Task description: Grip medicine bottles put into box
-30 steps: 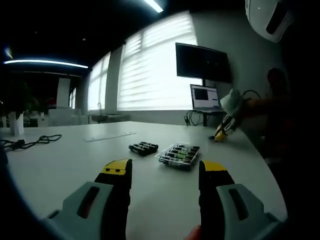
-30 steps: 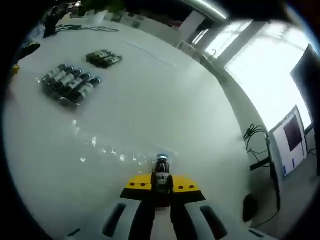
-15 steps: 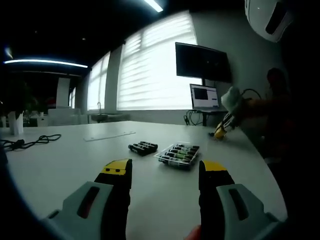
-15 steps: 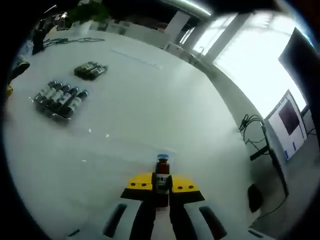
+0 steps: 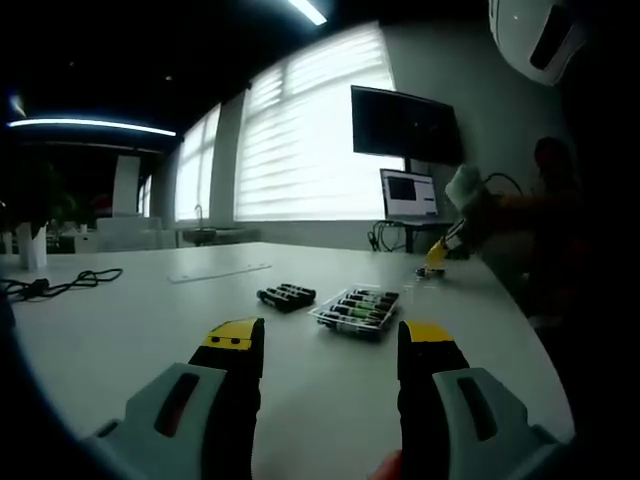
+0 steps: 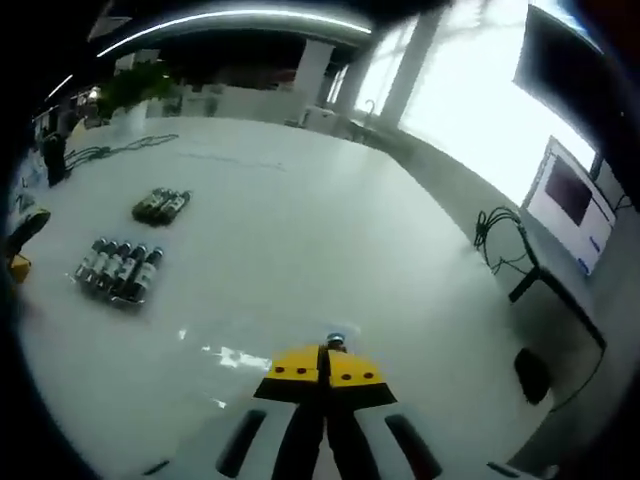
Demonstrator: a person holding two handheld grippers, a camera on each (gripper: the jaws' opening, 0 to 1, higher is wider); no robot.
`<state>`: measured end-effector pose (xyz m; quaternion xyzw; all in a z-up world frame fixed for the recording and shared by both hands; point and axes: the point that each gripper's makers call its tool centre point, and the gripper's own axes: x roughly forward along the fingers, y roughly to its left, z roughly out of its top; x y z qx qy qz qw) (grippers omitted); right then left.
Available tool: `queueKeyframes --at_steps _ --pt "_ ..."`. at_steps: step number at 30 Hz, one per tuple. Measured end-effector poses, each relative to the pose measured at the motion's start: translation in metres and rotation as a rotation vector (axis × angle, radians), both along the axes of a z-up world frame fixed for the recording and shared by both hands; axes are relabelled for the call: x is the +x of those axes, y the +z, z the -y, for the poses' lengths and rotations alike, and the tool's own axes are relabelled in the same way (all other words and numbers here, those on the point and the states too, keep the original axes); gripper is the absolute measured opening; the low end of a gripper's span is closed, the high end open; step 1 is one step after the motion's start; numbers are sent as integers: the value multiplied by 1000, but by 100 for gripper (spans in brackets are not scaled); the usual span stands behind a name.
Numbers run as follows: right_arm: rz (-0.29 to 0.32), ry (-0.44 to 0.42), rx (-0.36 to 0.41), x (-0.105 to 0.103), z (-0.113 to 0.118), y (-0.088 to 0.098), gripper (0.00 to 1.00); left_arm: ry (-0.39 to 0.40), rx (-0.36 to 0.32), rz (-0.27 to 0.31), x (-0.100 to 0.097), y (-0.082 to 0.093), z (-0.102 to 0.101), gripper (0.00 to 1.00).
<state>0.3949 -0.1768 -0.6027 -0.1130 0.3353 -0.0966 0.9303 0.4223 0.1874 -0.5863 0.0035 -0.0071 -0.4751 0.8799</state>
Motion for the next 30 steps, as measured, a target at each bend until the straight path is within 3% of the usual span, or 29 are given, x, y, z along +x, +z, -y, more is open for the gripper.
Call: queueKeyframes --at_steps 6,14,23,27,30 --pt "30 71 140 8 -33 -8 2 -5 -7 -3 0 1 1 46" --pt "45 128 186 18 -59 -14 6 -9 -4 -3 -1 0 1 46" --pt "86 207 237 34 -81 -2 11 10 -5 3 1 2 -1 46" --pt "109 342 217 41 -90 10 19 10 -1 4 1 1 -1 46" --pt "73 481 210 38 -93 14 32 12 -2 4 1 1 -2 46"
